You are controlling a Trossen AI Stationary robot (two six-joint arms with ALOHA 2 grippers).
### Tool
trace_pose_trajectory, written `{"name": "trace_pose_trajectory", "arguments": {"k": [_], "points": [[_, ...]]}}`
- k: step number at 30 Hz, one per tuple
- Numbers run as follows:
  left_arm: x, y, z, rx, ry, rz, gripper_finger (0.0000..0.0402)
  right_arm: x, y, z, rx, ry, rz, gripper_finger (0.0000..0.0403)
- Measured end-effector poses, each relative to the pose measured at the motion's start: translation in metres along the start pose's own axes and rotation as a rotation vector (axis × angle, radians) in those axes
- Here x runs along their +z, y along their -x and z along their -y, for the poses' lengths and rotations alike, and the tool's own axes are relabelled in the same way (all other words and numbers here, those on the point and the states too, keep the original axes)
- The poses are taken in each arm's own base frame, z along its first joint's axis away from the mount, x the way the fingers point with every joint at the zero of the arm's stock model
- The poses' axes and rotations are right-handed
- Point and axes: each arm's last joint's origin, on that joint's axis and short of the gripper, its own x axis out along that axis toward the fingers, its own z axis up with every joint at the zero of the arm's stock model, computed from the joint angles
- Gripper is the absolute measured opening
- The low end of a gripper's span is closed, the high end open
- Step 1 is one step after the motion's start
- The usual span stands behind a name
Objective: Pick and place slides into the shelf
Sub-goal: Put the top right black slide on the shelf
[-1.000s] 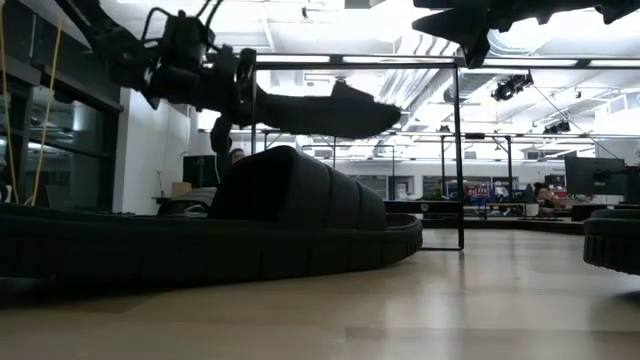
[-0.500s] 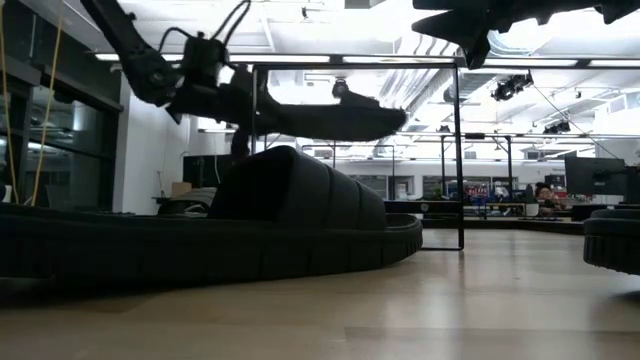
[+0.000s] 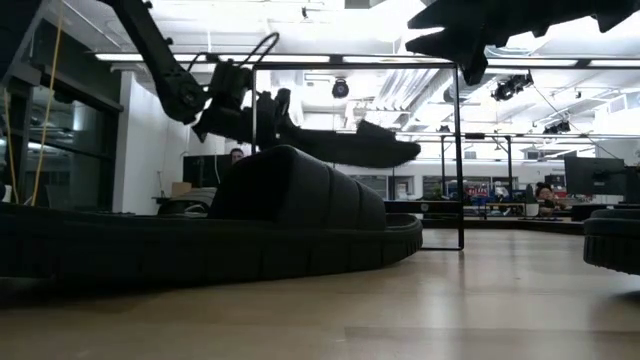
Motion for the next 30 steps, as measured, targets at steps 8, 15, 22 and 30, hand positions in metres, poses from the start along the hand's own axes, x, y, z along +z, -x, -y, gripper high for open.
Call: {"name": "trace_pose_trajectory", "arguments": {"k": [8, 15, 22, 30], "points": [[-0.021, 0.008, 0.000, 0.008, 0.016, -0.022, 0.0043, 0.001, -0.001, -0.001, 0.005, -0.004, 0.014, 0.0140], [-0.025, 0.008, -0.007, 0.006, 0.024, -0.033, 0.0043, 0.001, -0.001, 0.000, -0.006, -0.005, 0.019, 0.0140], [-0.026, 0.005, -0.016, 0.004, 0.029, -0.065, 0.0043, 0.001, -0.001, 0.000, -0.015, -0.005, 0.022, 0.0140], [-0.028, 0.002, -0.021, -0.037, 0.033, -0.090, 0.0043, 0.001, -0.001, 0.000, -0.016, -0.005, 0.022, 0.0140]]}}
